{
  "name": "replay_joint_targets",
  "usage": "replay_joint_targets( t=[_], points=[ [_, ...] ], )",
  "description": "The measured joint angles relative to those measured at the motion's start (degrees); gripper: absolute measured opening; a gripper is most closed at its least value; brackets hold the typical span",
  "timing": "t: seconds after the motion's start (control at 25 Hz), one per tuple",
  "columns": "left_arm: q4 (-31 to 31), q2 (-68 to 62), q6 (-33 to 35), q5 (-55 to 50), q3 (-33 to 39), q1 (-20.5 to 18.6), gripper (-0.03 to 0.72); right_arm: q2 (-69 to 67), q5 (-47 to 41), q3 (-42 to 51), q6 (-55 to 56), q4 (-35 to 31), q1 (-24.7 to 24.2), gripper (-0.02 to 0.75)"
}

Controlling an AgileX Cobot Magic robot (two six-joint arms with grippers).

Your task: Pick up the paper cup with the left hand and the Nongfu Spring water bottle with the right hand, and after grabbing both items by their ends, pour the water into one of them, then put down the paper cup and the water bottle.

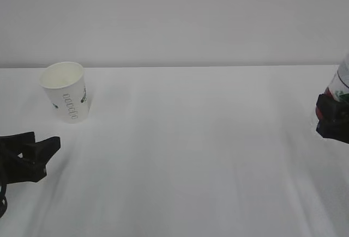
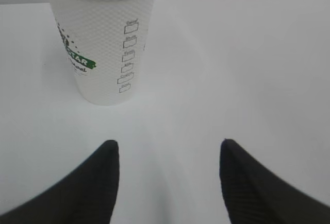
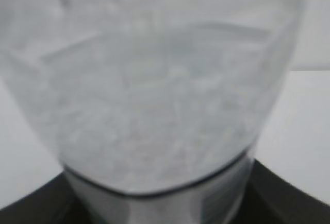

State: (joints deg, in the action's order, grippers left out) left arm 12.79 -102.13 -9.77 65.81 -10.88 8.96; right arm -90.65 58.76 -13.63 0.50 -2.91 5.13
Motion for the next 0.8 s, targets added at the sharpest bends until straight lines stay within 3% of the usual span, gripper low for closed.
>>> replay_joint_targets(
  t=[0.8],
  points=[
    [0.0,0.0,0.0,0.0,0.0,0.0,0.451,2.0,2.5,7.1,0.3,2.3,0.0,0.449]
  ],
)
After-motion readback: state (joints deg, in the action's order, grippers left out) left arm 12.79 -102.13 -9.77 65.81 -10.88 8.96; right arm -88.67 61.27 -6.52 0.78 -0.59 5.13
